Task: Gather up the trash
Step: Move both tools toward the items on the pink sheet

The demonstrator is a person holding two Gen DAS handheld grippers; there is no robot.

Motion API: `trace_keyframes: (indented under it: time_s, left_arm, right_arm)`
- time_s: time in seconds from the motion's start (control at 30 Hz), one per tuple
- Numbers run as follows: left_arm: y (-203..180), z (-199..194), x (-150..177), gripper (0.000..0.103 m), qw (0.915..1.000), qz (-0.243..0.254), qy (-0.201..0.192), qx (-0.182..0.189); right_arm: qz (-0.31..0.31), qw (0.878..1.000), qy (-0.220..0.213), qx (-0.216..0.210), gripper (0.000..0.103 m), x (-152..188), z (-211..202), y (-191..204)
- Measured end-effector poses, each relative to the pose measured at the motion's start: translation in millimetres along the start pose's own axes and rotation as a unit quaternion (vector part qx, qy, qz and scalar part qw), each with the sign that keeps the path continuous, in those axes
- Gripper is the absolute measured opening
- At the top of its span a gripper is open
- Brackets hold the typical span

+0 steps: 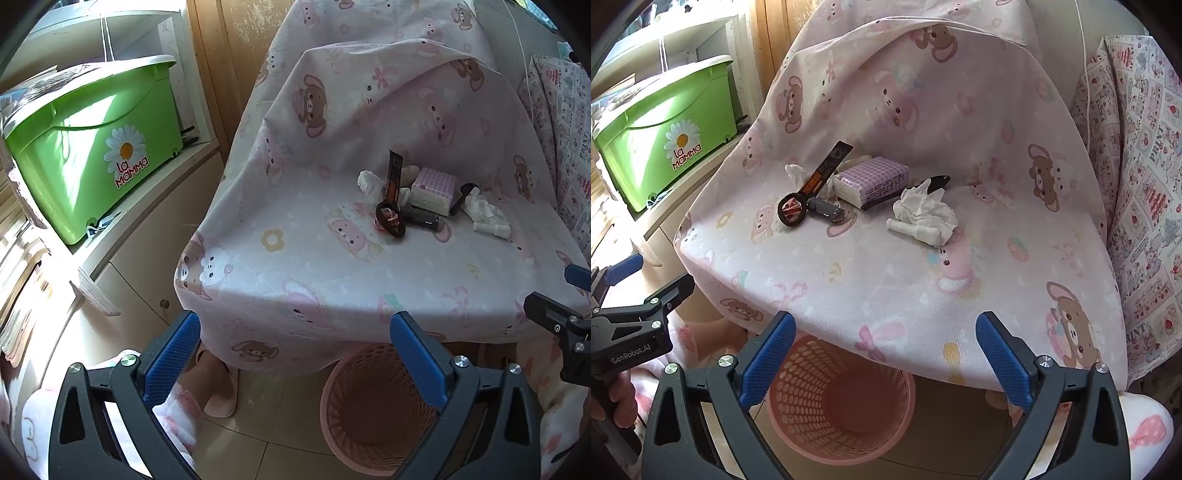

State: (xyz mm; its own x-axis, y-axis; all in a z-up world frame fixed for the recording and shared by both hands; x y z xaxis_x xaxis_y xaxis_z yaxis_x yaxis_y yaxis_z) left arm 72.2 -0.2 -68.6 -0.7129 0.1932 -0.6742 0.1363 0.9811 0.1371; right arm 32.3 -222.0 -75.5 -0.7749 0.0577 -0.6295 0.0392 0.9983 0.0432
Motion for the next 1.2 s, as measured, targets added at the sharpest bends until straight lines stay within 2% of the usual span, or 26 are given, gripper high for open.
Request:
trace_keyframes:
  time_s: [0.83,1.2]
  left_arm:
    - [-3.0,1.7,-2.8,0.102,0.9999,-0.009,-0.009,0.011]
    - [-2.8,3.2,0.4,0.102,1.0000,0.000,0.004,0.003]
  right_arm:
    - [0.001,1.000,0.001,0.000,0.099,-0.3,-0.2,0.1]
    - [0.002,1.000,0.003,-0.001,0.099,0.0,0.6,-0.4]
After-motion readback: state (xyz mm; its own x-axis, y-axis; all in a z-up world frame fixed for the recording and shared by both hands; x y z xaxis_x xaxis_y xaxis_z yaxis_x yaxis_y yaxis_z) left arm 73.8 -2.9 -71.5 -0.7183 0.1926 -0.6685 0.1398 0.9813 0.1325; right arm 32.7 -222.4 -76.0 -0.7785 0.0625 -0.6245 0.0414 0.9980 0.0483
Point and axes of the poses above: each gripper's, at about its wrist camera, not at the fingertips, and z roughly the way its jaws point, y to its left, x to its underside, the point moved 10 cm from there along z, roughly the way its jaws point, and after that the axes turned 3 degrees about y, right-handed, at the moved point
